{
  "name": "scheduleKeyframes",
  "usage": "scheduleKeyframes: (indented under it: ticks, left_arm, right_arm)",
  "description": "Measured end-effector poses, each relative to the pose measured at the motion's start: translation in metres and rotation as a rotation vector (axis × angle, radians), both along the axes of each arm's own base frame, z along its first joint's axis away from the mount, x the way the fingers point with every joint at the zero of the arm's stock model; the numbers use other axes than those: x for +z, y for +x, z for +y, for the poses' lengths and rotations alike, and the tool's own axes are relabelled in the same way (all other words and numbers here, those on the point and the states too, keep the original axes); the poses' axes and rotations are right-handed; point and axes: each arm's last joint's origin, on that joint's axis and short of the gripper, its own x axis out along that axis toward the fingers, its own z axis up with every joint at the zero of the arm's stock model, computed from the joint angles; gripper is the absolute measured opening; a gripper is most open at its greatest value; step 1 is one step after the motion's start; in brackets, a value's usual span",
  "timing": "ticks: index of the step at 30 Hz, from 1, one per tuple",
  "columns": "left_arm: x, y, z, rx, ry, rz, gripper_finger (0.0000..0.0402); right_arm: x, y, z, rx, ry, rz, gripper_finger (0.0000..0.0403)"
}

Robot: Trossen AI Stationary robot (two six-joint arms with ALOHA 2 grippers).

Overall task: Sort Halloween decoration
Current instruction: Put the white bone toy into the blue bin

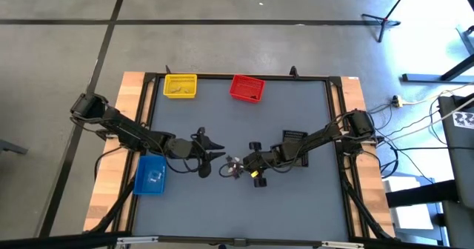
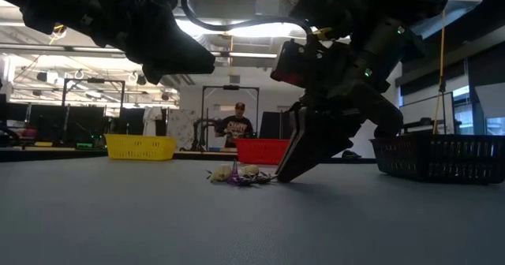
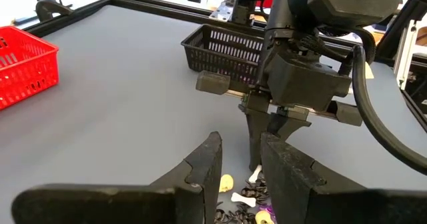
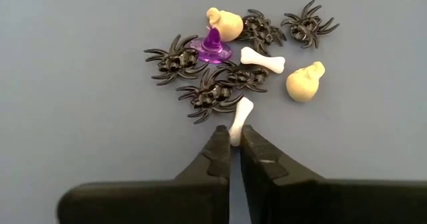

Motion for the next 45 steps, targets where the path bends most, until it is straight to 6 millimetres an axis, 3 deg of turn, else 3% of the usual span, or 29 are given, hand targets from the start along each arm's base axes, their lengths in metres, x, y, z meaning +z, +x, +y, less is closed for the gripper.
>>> scheduleKeyframes:
  ticks: [10,24,35,45]
  left_arm:
    - [0.000,0.000,0.000,0.000,0.000,0.000,0.0098]
    - [0.000,0.000,0.000,0.000,0.001,0.001,0.0098]
    - [0.000,0.000,0.000,0.001,0.001,0.003,0.0098]
    - [0.000,0.000,0.000,0.001,-0.001,0.001,0.0098]
  right_arm:
    - [0.002,-0.001,0.000,0.006,-0.004,-0.002,0.0032]
    - [0.025,-0.010,-0.005,-0.038,-0.067,-0.009,0.0032]
    - [0.040,-0.005,-0.008,-0.099,-0.173,-0.136,0.0033]
    - [0.058,0.010,-0.004,-0.062,-0.172,-0.371,0.0033]
